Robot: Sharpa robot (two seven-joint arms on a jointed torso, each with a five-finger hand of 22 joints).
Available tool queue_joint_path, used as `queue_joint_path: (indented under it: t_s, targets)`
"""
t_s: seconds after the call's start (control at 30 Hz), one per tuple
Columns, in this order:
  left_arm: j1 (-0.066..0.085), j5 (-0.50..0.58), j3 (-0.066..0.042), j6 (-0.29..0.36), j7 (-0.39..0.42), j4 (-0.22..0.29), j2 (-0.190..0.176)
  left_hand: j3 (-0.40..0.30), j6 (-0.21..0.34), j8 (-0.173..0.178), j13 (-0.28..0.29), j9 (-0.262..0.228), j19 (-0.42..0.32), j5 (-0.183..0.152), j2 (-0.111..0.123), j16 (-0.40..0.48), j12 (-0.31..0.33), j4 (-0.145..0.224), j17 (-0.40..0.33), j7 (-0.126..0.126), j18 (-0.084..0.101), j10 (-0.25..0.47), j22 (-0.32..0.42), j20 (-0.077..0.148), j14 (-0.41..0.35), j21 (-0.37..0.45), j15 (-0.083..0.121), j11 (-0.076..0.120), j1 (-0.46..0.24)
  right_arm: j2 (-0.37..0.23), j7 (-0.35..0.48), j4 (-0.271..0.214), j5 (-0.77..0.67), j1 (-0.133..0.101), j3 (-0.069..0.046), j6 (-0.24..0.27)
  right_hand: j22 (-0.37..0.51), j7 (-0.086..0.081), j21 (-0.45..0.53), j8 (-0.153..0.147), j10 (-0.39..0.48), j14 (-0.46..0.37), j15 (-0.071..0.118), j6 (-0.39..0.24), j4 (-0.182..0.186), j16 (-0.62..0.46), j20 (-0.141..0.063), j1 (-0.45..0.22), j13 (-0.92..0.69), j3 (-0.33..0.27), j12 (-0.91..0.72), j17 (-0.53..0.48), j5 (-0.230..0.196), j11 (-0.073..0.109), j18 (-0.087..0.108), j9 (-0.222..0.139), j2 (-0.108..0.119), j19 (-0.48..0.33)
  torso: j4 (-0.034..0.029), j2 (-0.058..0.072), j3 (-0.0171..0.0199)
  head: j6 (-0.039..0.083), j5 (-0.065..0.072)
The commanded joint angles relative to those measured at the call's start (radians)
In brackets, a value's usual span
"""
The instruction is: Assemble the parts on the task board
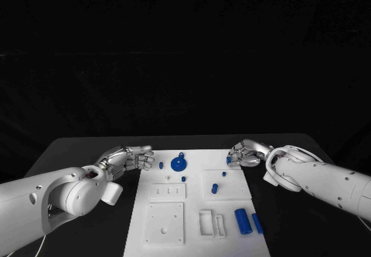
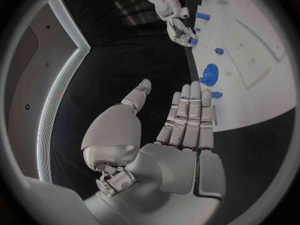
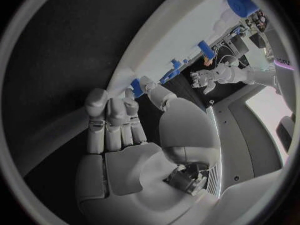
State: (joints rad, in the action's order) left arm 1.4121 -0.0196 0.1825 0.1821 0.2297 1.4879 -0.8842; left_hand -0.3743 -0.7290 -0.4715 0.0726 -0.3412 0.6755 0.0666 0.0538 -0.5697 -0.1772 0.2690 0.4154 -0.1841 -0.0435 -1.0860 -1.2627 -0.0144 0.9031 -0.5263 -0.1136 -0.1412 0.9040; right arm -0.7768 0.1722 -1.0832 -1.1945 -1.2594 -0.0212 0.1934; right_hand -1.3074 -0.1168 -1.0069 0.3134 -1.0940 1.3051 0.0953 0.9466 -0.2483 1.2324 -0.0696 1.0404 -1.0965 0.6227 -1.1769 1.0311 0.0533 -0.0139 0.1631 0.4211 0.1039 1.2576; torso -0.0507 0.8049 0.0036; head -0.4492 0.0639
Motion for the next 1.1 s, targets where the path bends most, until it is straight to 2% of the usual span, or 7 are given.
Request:
queue_joint_path:
  t_s: [0.03, 0.33, 0.6, 0.73, 0.77, 0.87, 1.1]
  targets:
    - [0.001, -0.005, -0.001, -0.017, 0.005, 0.004, 0.0, 0.0, 0.0, 0.005, -0.001, -0.001, 0.0, 0.003, -0.006, 0.004, 0.005, 0.005, 0.001, -0.004, -0.02, -0.006, 0.001, 0.002, -0.002, 0.003, 0.001, -0.002, 0.007, 0.002, -0.002, -0.002, -0.007, 0.007, 0.003, 0.01, -0.018, -0.001, -0.004, 0.006, 0.0, 0.001, 0.007, 0.013, -0.001, -0.005, -0.001, -0.016, 0.002, -0.015, -0.003, 0.002, 0.005, 0.008, 0.099, 0.002, -0.001, 0.008, 0.0005, 0.0, 0.0, 0.0, 0.0]
    - [0.001, -0.017, -0.001, -0.02, 0.003, 0.003, 0.002, -0.001, -0.001, 0.005, -0.001, -0.002, 0.0, 0.003, -0.007, 0.004, 0.004, 0.005, 0.001, -0.003, -0.02, -0.007, 0.001, 0.002, -0.001, 0.003, 0.002, -0.002, 0.008, 0.004, -0.016, -0.032, 0.002, 0.007, 0.003, 0.066, -0.015, 0.011, -0.006, 0.021, -0.009, 0.004, 0.018, 0.044, -0.021, -0.006, -0.004, -0.046, 0.004, -0.055, -0.001, 0.005, 0.073, 0.02, 0.099, 0.013, -0.005, 0.012, 0.0008, 0.0, 0.0005, 0.003, -0.001]
    - [0.001, -0.031, -0.001, -0.03, -0.015, 0.0, 0.008, 0.001, -0.033, -0.006, 0.005, -0.01, 0.012, 0.004, -0.022, -0.011, -0.012, 0.007, 0.011, 0.011, -0.021, -0.041, -0.002, 0.009, 0.02, -0.005, 0.011, 0.013, 0.005, -0.002, -0.042, -0.082, -0.01, 0.006, 0.003, 0.099, -0.014, 0.016, -0.007, 0.028, -0.015, 0.006, 0.023, 0.059, -0.024, -0.004, -0.006, -0.053, 0.003, -0.062, -0.003, 0.007, 0.081, 0.025, 0.099, 0.02, -0.007, 0.016, 0.002, -0.002, 0.0, 0.008, -0.002]
    - [0.002, -0.049, -0.003, -0.027, -0.029, 0.005, 0.009, 0.001, -0.057, -0.01, 0.008, -0.013, 0.026, 0.008, -0.031, -0.028, -0.023, 0.01, 0.02, 0.02, -0.021, -0.067, -0.005, 0.018, 0.038, -0.013, 0.021, 0.024, 0.007, -0.003, -0.058, -0.107, -0.023, -0.007, 0.002, 0.108, -0.014, 0.018, -0.007, 0.029, -0.016, 0.006, 0.024, 0.061, -0.024, -0.004, -0.007, -0.053, 0.003, -0.063, -0.003, 0.007, 0.081, 0.026, 0.099, 0.021, -0.007, 0.017, 0.0029, -0.003, -0.0007, 0.012, -0.003]
    - [0.002, -0.056, -0.003, -0.025, -0.033, 0.006, 0.01, 0.001, -0.064, -0.01, 0.008, -0.014, 0.031, 0.013, -0.033, -0.033, -0.026, 0.012, 0.023, 0.023, -0.02, -0.073, -0.005, 0.021, 0.042, -0.016, 0.024, 0.027, 0.009, -0.002, -0.063, -0.113, -0.028, -0.011, 0.002, 0.109, -0.014, 0.018, -0.007, 0.029, -0.016, 0.006, 0.024, 0.061, -0.025, -0.004, -0.007, -0.053, 0.003, -0.063, -0.003, 0.007, 0.081, 0.026, 0.099, 0.021, -0.007, 0.017, 0.0038, -0.004, -0.0008, 0.013, -0.003]
    - [0.004, -0.077, -0.004, -0.018, -0.056, 0.005, 0.019, -0.001, -0.082, -0.005, 0.009, -0.013, 0.05, 0.082, -0.035, -0.051, -0.034, 0.014, 0.033, 0.028, -0.019, -0.097, -0.009, 0.031, 0.059, -0.029, 0.034, 0.037, 0.011, 0.0, -0.085, -0.137, -0.046, -0.024, 0.002, 0.115, -0.014, 0.018, -0.008, 0.029, -0.017, 0.007, 0.025, 0.062, -0.024, -0.004, -0.007, -0.054, 0.003, -0.063, -0.003, 0.007, 0.081, 0.027, 0.099, 0.022, -0.007, 0.018, 0.0042, -0.009, -0.0007, 0.017, -0.003]
    - [0.033, -0.142, -0.004, 0.006, -0.145, -0.006, 0.052, 0.005, -0.098, 0.008, 0.025, -0.01, 0.098, 0.092, -0.033, -0.094, -0.065, 0.011, 0.055, 0.031, -0.023, -0.163, -0.019, 0.058, 0.11, -0.063, 0.064, 0.067, 0.005, 0.02, -0.133, -0.171, -0.085, -0.046, 0.002, 0.114, -0.013, 0.02, -0.008, 0.03, -0.02, 0.008, 0.027, 0.065, -0.025, -0.003, -0.008, -0.053, 0.003, -0.062, -0.003, 0.008, 0.076, 0.029, 0.099, 0.023, -0.006, 0.021, 0.0036, -0.023, -0.0048, 0.022, -0.005]
